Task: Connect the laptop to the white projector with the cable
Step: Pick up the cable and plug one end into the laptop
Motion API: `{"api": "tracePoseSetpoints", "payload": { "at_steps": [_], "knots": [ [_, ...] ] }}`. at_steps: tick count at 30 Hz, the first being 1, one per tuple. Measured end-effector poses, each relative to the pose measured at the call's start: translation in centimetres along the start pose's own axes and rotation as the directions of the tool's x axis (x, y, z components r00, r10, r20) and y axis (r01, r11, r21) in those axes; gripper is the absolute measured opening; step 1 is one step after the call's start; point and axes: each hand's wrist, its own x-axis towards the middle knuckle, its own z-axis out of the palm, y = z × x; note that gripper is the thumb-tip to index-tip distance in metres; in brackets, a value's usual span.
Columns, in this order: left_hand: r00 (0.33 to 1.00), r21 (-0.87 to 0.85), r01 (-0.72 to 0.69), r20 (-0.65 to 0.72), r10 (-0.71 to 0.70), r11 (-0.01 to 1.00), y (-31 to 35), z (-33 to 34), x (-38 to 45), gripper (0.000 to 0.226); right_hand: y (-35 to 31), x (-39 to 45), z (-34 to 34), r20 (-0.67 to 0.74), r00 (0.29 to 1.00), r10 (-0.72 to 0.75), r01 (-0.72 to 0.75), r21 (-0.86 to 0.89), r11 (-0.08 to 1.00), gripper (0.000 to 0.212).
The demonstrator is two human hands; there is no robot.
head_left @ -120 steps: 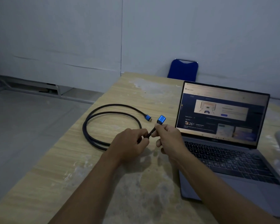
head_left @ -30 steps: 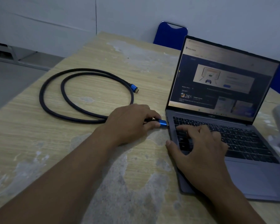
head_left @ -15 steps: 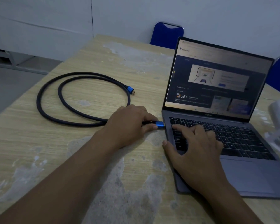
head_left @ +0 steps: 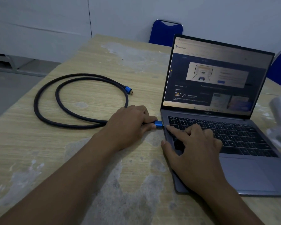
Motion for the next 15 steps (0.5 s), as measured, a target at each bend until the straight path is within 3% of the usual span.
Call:
{"api": "tracePoseSetpoints", "payload": {
  "at_steps": [15],
  "knots": [
    [0.999, -0.008, -0.004, -0.047, 0.004, 1.000, 0.35, 0.44, 0.07, 0.029, -0.10, 0.06, -0.15, 0.036, 0.999, 0.005, -0.005, -0.006, 1.000, 0.050]
  ]
}}
